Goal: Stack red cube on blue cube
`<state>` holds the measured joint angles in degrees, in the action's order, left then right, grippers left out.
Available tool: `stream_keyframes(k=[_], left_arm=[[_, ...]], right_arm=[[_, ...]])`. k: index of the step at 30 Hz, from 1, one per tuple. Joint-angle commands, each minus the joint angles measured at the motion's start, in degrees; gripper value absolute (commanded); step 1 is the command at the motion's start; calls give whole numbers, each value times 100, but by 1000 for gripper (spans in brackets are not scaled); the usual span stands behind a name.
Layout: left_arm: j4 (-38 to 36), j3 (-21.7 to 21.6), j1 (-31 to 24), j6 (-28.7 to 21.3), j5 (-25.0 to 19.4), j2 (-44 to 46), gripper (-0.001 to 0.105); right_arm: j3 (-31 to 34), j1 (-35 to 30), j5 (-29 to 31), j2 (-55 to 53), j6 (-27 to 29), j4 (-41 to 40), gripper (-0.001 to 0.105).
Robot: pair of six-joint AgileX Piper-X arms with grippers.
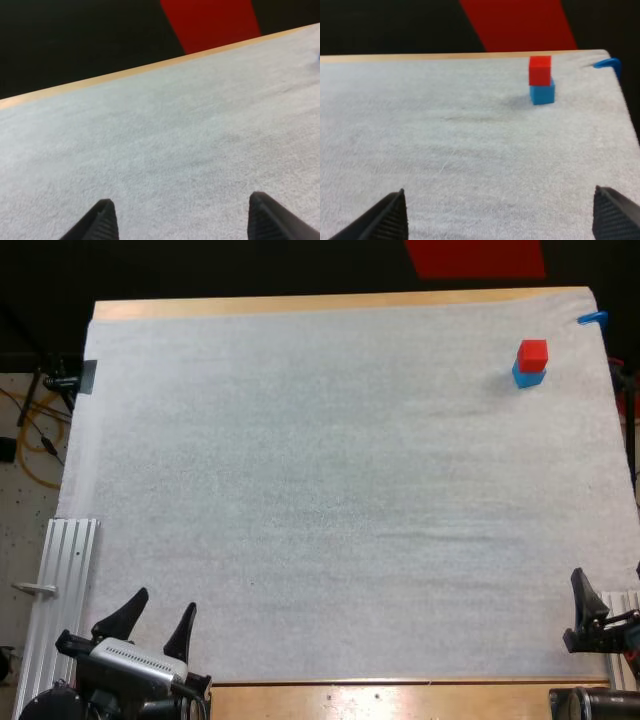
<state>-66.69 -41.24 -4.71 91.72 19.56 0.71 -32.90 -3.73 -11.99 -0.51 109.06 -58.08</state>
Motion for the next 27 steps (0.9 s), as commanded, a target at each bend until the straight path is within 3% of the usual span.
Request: stream_keyframes(k=[1, 10, 19, 27], left_arm=[[86, 2, 35, 53, 45, 811, 56], [1003, 553, 33, 55, -5, 799, 56], [1069, 1258, 33, 77, -5, 800, 56], [1136, 1324, 33, 99, 62, 800, 56]], right_arm=[[-11, 9, -84, -247, 153, -10, 73], [124, 9, -114, -247, 145, 47, 73], [323, 9, -116, -247, 18, 76, 73], [323, 9, -116, -247, 20, -11, 73]])
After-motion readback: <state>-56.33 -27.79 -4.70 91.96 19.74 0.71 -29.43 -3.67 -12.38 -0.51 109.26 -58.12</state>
